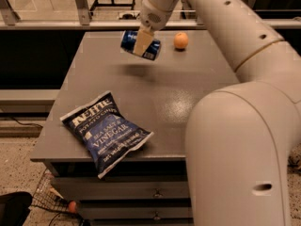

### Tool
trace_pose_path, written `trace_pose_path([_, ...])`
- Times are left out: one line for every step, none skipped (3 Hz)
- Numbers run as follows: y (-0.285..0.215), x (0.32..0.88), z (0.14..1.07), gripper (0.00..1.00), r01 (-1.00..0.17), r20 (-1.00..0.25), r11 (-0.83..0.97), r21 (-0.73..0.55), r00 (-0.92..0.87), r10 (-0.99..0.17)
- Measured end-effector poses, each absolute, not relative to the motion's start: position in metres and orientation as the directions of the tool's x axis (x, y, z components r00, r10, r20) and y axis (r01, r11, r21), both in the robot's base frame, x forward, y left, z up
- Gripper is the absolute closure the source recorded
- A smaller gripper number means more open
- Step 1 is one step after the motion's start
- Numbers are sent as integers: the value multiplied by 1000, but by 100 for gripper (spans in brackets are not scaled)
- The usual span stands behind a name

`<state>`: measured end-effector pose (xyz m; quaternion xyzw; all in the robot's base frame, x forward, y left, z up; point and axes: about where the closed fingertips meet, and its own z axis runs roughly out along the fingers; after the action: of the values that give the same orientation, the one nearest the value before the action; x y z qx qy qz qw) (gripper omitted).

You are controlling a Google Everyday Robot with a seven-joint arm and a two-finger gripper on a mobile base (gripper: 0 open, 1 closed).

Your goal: Place pepsi can upright

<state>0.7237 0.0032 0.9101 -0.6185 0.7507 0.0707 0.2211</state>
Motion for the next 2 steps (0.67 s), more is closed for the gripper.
trace_pose_path([3, 718, 926, 100, -973, -585, 184, -142, -67, -808])
trace_pose_path([15, 713, 941, 100, -978, -726, 173, -114, -37, -686])
